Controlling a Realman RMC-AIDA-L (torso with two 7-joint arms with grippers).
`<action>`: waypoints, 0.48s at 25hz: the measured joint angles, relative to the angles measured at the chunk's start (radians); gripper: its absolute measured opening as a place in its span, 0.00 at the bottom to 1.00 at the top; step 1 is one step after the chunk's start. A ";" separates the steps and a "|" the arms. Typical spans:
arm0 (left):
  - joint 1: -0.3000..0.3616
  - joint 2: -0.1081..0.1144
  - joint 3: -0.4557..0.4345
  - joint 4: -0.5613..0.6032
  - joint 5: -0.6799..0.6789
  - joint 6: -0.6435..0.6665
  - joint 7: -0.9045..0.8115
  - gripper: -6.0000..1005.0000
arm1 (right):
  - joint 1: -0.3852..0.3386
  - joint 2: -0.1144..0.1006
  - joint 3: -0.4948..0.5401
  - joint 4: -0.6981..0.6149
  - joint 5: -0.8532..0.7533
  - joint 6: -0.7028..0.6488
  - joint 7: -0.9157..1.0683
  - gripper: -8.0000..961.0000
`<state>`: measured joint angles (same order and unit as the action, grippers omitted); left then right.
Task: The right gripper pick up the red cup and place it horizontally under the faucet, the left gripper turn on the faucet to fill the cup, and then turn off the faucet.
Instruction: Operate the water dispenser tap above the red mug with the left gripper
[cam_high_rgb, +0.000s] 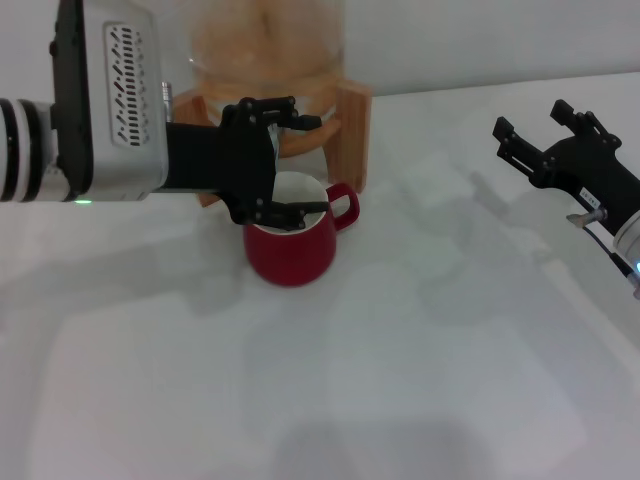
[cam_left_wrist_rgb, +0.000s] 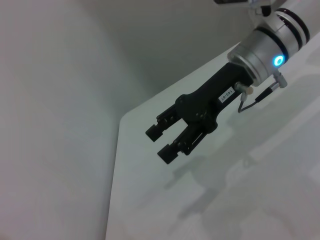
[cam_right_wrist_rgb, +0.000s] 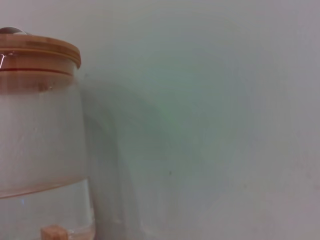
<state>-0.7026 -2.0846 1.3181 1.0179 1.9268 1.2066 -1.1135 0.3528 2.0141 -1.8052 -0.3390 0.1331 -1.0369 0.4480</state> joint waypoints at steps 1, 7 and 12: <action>0.004 0.001 0.000 0.005 0.002 0.001 -0.009 0.85 | 0.000 0.000 0.000 0.000 0.000 -0.002 0.000 0.91; 0.032 0.001 0.001 0.022 0.024 -0.004 -0.039 0.85 | -0.001 0.000 -0.002 0.000 0.002 -0.006 0.000 0.91; 0.036 0.003 -0.004 0.018 0.029 -0.006 -0.043 0.85 | -0.002 0.000 -0.003 0.000 0.000 -0.006 0.000 0.91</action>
<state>-0.6662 -2.0818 1.3144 1.0355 1.9560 1.2002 -1.1567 0.3512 2.0142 -1.8084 -0.3393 0.1329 -1.0432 0.4479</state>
